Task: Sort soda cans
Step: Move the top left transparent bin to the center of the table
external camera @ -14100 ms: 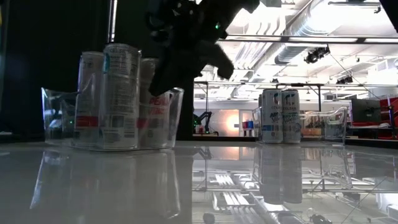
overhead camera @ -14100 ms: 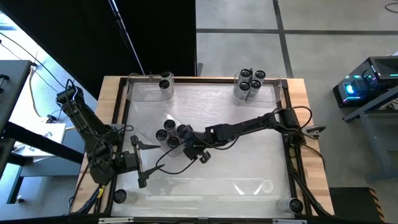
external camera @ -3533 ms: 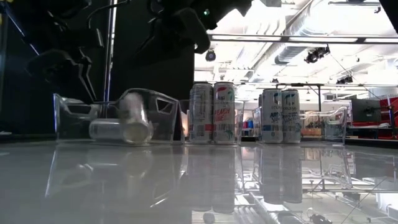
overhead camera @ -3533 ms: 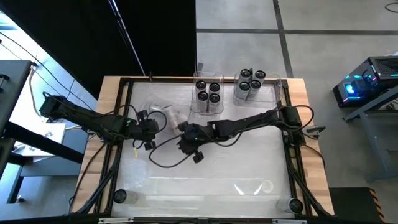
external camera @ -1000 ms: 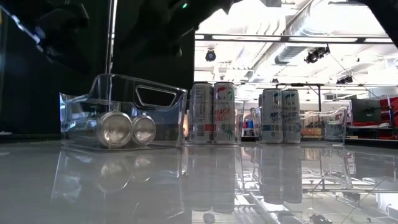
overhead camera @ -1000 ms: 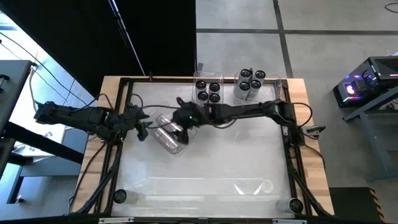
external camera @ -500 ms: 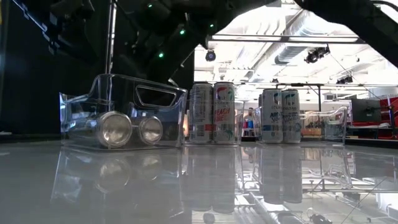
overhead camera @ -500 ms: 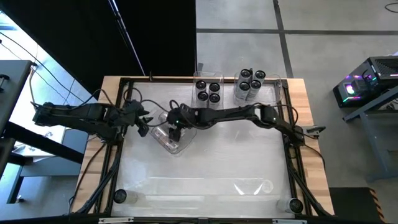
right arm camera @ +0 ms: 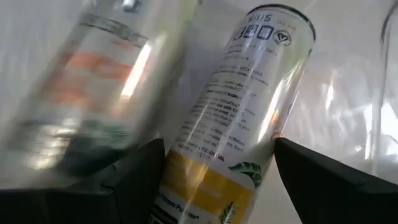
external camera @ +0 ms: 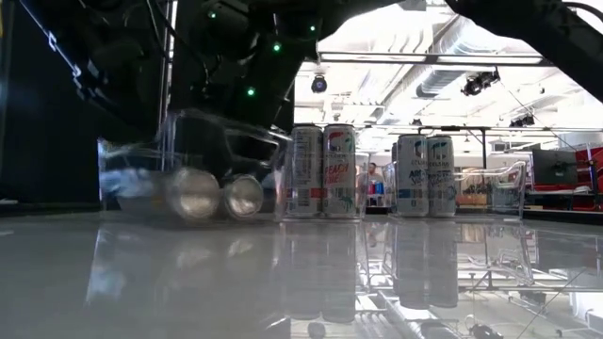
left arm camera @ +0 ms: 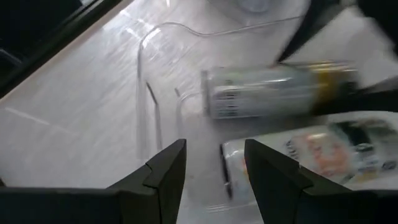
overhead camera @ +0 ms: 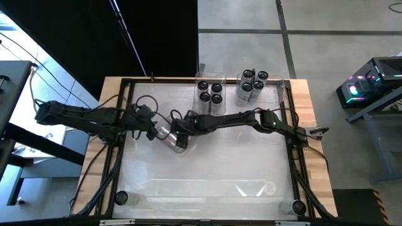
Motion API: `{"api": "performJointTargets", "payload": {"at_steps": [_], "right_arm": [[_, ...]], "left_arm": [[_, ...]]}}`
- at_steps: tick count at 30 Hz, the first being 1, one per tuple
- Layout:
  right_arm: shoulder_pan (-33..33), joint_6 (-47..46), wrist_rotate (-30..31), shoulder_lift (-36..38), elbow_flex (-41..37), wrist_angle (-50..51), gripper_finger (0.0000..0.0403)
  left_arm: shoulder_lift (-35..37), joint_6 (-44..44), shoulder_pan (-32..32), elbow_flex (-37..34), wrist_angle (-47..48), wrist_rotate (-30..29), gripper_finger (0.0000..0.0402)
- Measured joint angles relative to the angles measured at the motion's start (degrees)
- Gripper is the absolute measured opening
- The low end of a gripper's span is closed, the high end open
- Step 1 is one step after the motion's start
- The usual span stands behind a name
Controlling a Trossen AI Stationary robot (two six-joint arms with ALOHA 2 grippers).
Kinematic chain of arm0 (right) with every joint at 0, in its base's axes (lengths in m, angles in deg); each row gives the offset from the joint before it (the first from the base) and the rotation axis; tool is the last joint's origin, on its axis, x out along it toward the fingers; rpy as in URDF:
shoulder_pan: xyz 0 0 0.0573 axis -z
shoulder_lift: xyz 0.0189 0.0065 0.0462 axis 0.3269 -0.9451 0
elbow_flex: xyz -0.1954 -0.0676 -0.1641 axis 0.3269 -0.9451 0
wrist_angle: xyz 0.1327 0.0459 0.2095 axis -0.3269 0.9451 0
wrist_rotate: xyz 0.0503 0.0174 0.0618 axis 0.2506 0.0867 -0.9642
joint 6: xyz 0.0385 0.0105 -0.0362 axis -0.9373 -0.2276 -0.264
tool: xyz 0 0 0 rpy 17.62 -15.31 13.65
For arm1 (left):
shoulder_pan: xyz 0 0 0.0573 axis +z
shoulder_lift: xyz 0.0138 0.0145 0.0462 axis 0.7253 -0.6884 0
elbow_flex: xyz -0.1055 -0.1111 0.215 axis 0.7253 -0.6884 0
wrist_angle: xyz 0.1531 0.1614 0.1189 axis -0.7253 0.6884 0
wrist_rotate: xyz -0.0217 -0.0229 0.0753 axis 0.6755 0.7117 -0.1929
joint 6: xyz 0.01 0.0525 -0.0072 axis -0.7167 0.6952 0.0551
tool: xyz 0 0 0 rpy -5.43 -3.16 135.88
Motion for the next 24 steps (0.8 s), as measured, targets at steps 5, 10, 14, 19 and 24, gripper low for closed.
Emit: {"api": "performJointTargets", "payload": {"at_steps": [5, 10, 14, 19, 24], "right_arm": [[-1.99, -1.99, -1.12, -0.07, 1.70, 7.55, 0.0300], [-4.21, -4.42, -2.06, 0.08, 2.01, 14.24, 0.0300], [-6.01, -6.36, -2.35, 0.13, 2.03, 19.23, 0.0300], [-8.74, -7.75, -2.35, 0.21, 1.99, 25.45, 0.0300], [-10.97, -7.83, -3.77, 0.20, 1.88, 32.35, 0.0300]], "left_arm": [[-1.74, -0.99, 0.04, -1.89, -2.02, -0.56, 0.0156], [-1.82, -1.23, 0.73, -3.29, -3.53, -0.43, 0.0156], [-2.27, -0.85, 1.07, -3.30, -5.15, 2.51, 0.0156], [-4.05, -0.29, 0.60, -3.22, -8.76, 8.54, 0.0156], [-7.95, 1.28, -1.73, -3.13, -15.15, 11.21, 0.0156]]}}
